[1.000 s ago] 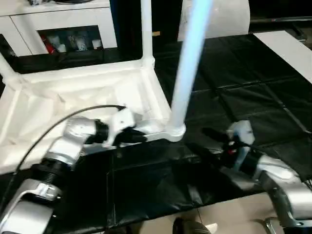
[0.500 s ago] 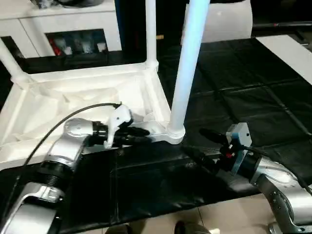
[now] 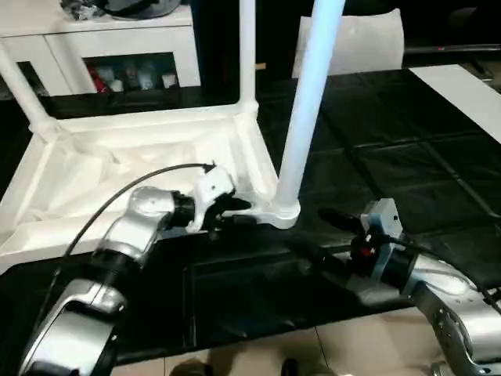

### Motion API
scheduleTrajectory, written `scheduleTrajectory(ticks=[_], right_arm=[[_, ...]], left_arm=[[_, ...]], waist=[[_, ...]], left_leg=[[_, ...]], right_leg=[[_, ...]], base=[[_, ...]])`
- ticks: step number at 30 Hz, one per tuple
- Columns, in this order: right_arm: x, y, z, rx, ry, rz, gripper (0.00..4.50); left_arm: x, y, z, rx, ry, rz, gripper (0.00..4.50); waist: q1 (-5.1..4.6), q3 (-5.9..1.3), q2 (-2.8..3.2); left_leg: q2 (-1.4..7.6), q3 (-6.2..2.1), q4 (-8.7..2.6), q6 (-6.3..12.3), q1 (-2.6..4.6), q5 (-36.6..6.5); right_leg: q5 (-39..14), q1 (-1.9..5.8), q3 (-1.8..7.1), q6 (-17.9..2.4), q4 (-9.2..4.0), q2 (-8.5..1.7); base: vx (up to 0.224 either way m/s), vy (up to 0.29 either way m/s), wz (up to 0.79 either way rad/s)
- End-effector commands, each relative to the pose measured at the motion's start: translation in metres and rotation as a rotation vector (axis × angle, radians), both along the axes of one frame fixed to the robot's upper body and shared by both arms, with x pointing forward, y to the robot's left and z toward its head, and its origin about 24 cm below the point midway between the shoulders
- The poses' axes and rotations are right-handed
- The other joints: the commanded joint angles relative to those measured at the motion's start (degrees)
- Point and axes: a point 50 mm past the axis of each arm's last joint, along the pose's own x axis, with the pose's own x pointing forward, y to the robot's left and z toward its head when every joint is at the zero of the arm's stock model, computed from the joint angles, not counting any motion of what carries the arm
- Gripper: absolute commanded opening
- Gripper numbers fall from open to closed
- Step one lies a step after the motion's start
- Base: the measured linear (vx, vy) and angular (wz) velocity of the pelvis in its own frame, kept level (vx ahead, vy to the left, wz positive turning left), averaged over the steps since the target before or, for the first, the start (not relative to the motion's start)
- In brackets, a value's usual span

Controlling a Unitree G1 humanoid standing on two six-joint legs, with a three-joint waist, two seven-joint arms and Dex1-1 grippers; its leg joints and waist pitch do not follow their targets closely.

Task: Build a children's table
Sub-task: Rotate leg to tighten

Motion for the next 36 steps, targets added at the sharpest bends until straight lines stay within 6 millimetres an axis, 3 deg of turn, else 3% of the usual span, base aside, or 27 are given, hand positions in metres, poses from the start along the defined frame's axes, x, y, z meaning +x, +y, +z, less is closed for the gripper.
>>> scheduleTrajectory(ticks=[1,3,5,9,21,30,36], right_arm=[[-0.0027,0.0012,0.0002,-0.008,-0.002,0.014,4.50],[-0.0032,0.0012,-0.0001,-0.009,-0.001,0.015,4.50],[-0.0036,0.0011,-0.0004,-0.010,0.000,0.017,4.50],[-0.0040,0.0003,-0.0008,-0.013,0.002,0.021,4.50],[-0.0040,-0.0014,-0.0001,-0.021,0.002,0.025,4.50],[0.0005,-0.0037,0.0023,-0.027,-0.004,0.025,4.50],[0.0025,-0.0044,0.0029,-0.032,-0.007,0.029,4.50]], left_arm=[[0.0045,0.0005,0.0020,0.033,-0.011,0.005,1.71],[0.0056,0.0013,0.0017,0.040,0.002,-0.001,1.37],[0.0057,0.0021,0.0014,0.051,0.010,-0.017,1.37],[0.0062,0.0035,0.0015,0.081,0.030,-0.058,0.93],[0.0086,-0.0023,0.0015,0.180,0.059,-0.162,0.05],[0.0028,-0.0043,-0.0014,0.224,0.056,-0.285,0.05],[0.0030,-0.0046,-0.0015,0.218,0.059,-0.279,0.05]], waist=[[0.14,-5.15,-0.57],[0.22,-5.24,-0.56],[0.22,-5.26,-0.55],[0.19,-5.42,-0.44],[0.33,-5.62,-0.37],[0.40,-5.73,-0.50],[0.54,-5.78,-0.55]], left_leg=[[2.14,-0.70,-3.86,3.12,0.13,-11.42],[2.13,-0.72,-3.82,3.06,0.10,-11.20],[2.21,-0.73,-3.84,3.28,-0.03,-10.52],[2.34,-0.70,-3.85,3.47,-0.05,-10.61],[2.28,-0.74,-3.80,3.17,-0.04,-10.59],[2.25,-0.69,-3.76,3.34,-0.07,-10.44],[2.38,-0.64,-3.72,3.47,-0.02,-10.30]], right_leg=[[-25.94,2.94,2.24,-6.39,-4.96,-4.21],[-25.25,3.03,2.28,-6.76,-4.84,-4.30],[-23.71,3.07,2.35,-7.43,-4.69,-4.34],[-21.05,3.14,2.42,-8.92,-4.37,-4.33],[-20.35,3.40,2.37,-9.36,-4.35,-4.38],[-20.62,3.49,2.34,-9.34,-4.39,-4.45],[-19.68,3.44,2.33,-10.19,-4.19,-4.48]], base=[[0.000,0.000,0.00],[0.000,0.000,0.00],[0.000,0.000,0.00],[0.000,0.000,0.00],[0.000,0.000,0.00],[0.000,0.000,0.00],[0.000,0.000,0.00]])
